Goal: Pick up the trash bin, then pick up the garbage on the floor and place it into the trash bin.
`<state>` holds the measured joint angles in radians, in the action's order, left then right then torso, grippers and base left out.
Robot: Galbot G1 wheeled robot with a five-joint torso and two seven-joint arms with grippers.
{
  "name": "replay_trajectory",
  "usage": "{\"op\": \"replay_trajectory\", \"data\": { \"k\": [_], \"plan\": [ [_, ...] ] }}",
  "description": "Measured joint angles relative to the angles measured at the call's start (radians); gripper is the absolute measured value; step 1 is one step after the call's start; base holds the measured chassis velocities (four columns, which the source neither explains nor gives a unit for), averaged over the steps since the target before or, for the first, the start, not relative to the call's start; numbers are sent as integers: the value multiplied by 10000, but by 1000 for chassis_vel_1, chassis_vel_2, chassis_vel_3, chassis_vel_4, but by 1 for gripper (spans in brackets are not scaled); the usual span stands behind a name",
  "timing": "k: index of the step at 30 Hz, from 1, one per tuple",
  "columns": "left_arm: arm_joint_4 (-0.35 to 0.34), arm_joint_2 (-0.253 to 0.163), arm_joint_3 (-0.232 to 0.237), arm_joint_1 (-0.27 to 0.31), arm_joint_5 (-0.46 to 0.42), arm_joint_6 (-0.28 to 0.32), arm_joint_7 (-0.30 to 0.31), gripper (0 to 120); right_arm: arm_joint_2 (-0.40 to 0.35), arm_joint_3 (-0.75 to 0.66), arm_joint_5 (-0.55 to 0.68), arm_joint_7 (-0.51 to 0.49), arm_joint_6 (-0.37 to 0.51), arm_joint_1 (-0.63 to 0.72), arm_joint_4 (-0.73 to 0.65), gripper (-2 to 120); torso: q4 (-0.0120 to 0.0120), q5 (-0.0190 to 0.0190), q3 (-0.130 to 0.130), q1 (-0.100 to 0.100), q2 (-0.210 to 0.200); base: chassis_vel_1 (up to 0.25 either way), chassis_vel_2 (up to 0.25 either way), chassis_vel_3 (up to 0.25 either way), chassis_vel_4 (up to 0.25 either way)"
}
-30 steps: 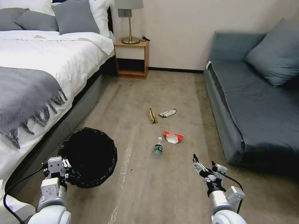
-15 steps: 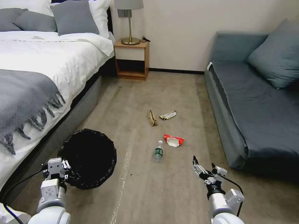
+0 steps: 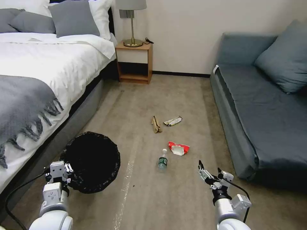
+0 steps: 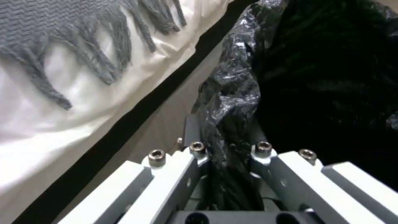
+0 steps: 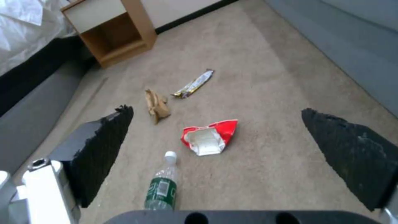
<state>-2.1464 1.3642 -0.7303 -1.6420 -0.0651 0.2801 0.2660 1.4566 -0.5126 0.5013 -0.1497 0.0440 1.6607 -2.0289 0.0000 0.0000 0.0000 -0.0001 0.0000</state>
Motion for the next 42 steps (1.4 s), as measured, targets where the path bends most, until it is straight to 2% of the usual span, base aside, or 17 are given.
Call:
{"op": "replay_trajectory", "data": {
  "k": [42],
  "plan": [
    [299,-21,60,93,18,-96,9,4,73,63,-228,56,-106,56,361,100,0,0,0,1,0,-70,72,71,-74]
  ]
}}
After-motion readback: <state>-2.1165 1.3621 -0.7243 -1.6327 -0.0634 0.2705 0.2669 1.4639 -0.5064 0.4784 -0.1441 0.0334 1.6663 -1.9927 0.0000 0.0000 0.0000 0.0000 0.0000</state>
